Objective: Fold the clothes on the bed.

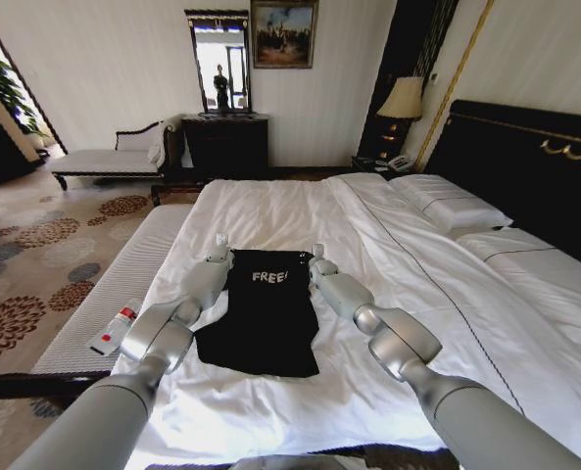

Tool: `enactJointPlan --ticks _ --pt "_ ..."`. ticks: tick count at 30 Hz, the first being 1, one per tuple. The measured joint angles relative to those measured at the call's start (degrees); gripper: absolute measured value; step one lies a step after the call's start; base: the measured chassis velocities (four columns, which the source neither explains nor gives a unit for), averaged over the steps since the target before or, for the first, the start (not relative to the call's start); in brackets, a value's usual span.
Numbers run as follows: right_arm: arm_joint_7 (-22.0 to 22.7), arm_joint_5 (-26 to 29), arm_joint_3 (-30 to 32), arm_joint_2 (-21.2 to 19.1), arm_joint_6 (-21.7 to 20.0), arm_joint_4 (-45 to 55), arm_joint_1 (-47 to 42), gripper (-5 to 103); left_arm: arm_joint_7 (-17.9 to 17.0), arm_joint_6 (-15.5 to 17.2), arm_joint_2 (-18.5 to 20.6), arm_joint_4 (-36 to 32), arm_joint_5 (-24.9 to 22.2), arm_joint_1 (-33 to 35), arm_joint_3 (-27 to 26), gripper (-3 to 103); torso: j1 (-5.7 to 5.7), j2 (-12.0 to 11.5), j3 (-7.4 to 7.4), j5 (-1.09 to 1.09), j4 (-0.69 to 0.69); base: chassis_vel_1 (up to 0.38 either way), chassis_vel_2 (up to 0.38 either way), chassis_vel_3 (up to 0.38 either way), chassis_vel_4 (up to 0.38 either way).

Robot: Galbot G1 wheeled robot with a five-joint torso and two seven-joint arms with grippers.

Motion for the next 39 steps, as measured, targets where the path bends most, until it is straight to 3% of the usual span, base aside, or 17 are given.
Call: enactJointPlan --ticks 1,4,7,9,12,13,14,16,17,18,20,22,25,32,34,36,39 --pt "0.0 0.0 0.0 0.0 0.0 0.0 0.0 13 0.0 0.0 0.0 0.0 0.0 0.0 0.0 9 0.0 0.0 0.0 0.0 0.0 0.0 0.0 0.0 0.0" --pt "1.0 2.0 0.3 -0.2 -1.2 0.8 -0.6 28 -1.1 2.0 -0.4 0.6 0.4 0.0 -0.5 25 0.0 0.0 0.0 0.0 0.01 0.0 0.0 0.0 0.0" --pt "1.4 3.0 0.2 -1.1 -2.5 2.0 -0.9 34 -1.5 2.2 0.0 0.6 0.7 0.0 -0.4 30 0.0 0.0 0.0 -0.01 0.01 0.0 0.0 0.0 0.0" --pt "1.9 4.3 -0.1 -3.3 -3.9 4.3 -1.0 45 -2.3 2.2 1.6 -0.6 0.2 -0.1 0.0 47 0.0 0.0 0.0 -0.01 0.0 0.0 0.0 0.0 0.0" --pt "2.2 5.4 -0.4 -4.9 -4.5 6.5 -1.3 56 -2.8 2.8 3.4 -2.9 -1.5 0.1 1.0 52 0.0 0.0 0.0 -0.01 -0.02 0.0 0.0 0.0 0.0" --pt "2.5 6.4 -0.7 -6.2 -4.9 8.8 -1.8 56 -3.1 3.2 5.2 -5.3 -3.2 0.7 2.0 52 0.0 0.0 0.0 -0.01 -0.03 0.0 0.0 0.0 0.0" --pt "3.3 8.5 -1.2 -8.6 -5.8 13.7 -3.2 66 -4.1 4.3 9.2 -11.5 -7.4 2.7 4.7 63 0.0 0.0 0.0 -0.02 -0.02 0.0 0.0 0.0 0.0" --pt "3.7 9.5 -1.4 -9.9 -6.3 16.8 -4.1 66 -4.6 4.7 11.5 -15.1 -9.3 4.0 6.0 63 0.01 0.0 0.0 -0.02 -0.02 0.0 0.0 0.0 0.0" --pt "4.4 11.2 -1.8 -13.0 -7.0 22.8 -6.3 72 -5.3 5.1 16.3 -22.0 -12.5 6.6 7.9 74 0.0 0.0 0.0 0.0 0.03 0.0 0.0 0.0 0.0" --pt "4.7 11.9 -1.8 -15.1 -7.2 26.4 -7.9 78 -5.8 5.1 18.8 -26.5 -14.1 8.4 8.4 74 0.0 0.0 0.0 0.01 0.08 0.0 0.0 0.0 0.0" --pt "4.8 12.3 -1.7 -16.5 -7.2 28.5 -8.9 83 -5.9 5.1 20.1 -29.3 -14.8 9.6 8.5 80 0.0 0.0 0.0 0.01 0.13 0.0 0.0 0.0 0.0" --pt "5.1 13.0 -1.2 -24.0 -7.5 36.9 -14.1 93 -6.1 4.7 26.6 -40.0 -16.8 15.4 7.3 90 -0.02 0.0 -0.02 0.01 0.03 0.0 0.0 0.0 0.0" --pt "4.9 12.2 -1.1 -27.2 -7.6 40.2 -16.6 99 -5.4 4.4 28.7 -42.9 -16.9 18.0 6.6 98 -0.02 0.0 -0.02 -0.02 -0.04 0.0 0.0 0.0 0.0" --pt "6.0 12.2 1.7 -32.3 -7.5 50.8 -24.8 100 -5.5 4.2 33.3 -52.0 -18.1 27.3 1.0 100 0.01 0.0 0.0 -0.05 0.0 0.0 0.0 0.0 0.0" --pt "7.2 13.9 4.6 -34.3 -7.5 57.9 -29.9 100 -5.6 3.4 36.9 -60.8 -18.6 34.6 -2.4 100 0.01 0.0 -0.01 0.03 0.06 0.0 0.0 0.0 0.0" --pt "7.4 14.2 5.7 -34.7 -7.5 59.4 -31.2 100 -5.6 3.1 37.7 -62.9 -18.6 36.8 -3.3 100 0.0 0.0 -0.01 0.01 0.05 0.0 0.0 0.0 0.0" --pt "8.4 15.5 12.5 -36.1 -7.7 67.3 -41.1 100 -5.4 0.4 39.8 -70.3 -17.8 46.3 -7.2 100 -0.03 0.0 -0.02 0.0 0.01 0.0 0.0 0.0 0.0"
